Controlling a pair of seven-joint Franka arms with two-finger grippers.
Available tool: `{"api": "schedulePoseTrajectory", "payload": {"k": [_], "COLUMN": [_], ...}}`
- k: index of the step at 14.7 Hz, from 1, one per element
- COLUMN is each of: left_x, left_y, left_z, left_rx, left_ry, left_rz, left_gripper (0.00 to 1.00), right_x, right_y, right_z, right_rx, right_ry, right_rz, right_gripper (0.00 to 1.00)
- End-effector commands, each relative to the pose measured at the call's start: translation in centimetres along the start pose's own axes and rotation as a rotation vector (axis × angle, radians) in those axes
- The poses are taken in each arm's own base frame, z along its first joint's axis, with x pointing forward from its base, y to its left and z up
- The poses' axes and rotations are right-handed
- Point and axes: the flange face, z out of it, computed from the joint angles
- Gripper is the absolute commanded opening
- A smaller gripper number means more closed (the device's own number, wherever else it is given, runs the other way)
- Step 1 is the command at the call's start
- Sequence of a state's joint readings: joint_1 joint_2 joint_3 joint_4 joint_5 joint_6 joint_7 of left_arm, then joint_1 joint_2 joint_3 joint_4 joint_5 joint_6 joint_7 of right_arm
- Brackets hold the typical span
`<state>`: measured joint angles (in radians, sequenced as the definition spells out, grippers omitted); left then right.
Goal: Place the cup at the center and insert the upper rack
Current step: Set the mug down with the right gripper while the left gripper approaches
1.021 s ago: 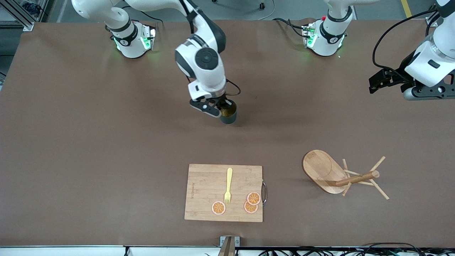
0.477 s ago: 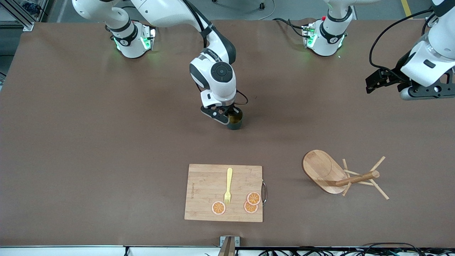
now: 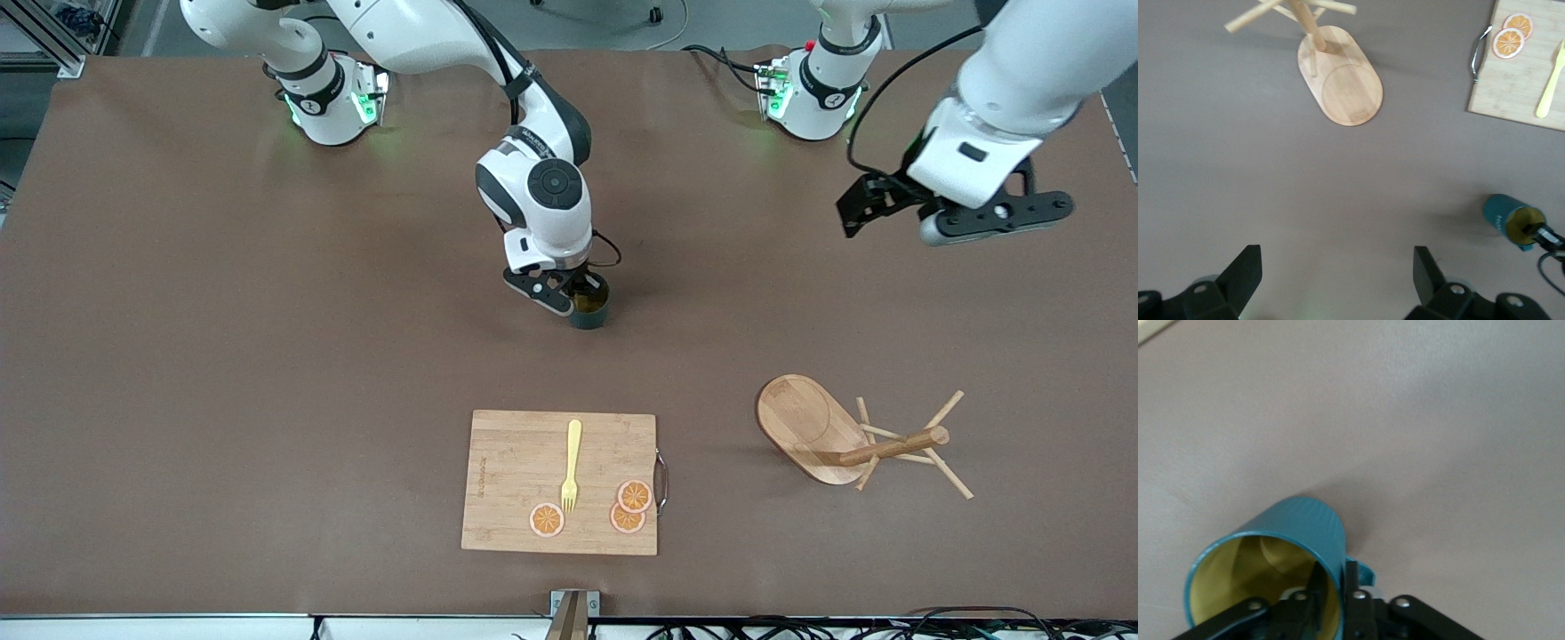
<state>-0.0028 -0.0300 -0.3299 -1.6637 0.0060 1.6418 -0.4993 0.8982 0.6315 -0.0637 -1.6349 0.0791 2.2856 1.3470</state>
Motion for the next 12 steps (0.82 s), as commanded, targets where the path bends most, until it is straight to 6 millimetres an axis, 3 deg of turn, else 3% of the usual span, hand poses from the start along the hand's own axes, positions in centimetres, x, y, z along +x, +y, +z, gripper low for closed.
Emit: {"api": "schedulePoseTrajectory", "payload": {"k": [1, 4, 6, 9, 12], "left_x": [-0.7, -2.0, -3.2, -5.7, -6.9], "left_y": [4.3, 8.9, 12.0, 18.3, 23.8], "left_z": [1.7, 3.3, 4.7, 7.9, 11.9], "left_rx": [-0.019, -0.019, -0.015, 0.017, 0.056], "left_ry": [-0.003, -0.023, -0.014, -0.012, -0.009], "left_rz": [-0.071, -0.168, -0.212, -0.271, -0.380], "left_gripper": [1.00, 1.00, 1.00, 1.00, 1.00], "right_x": [1.9, 3.9, 8.2, 15.5, 24.0], "right_y": [-0.6, -0.7, 1.1, 6.0, 12.8], "right_z": [-1.7, -6.2, -10.1, -14.8, -18.9], "right_rx": [-0.001, -0.031, -0.034, -0.084, -0.094], "right_ry": [0.035, 0.016, 0.003, -0.045, -0.091], "right_rz": [-0.037, -0.131, -0.186, -0.348, -0.497], "right_gripper": [1.00, 1.00, 1.00, 1.00, 1.00]}}
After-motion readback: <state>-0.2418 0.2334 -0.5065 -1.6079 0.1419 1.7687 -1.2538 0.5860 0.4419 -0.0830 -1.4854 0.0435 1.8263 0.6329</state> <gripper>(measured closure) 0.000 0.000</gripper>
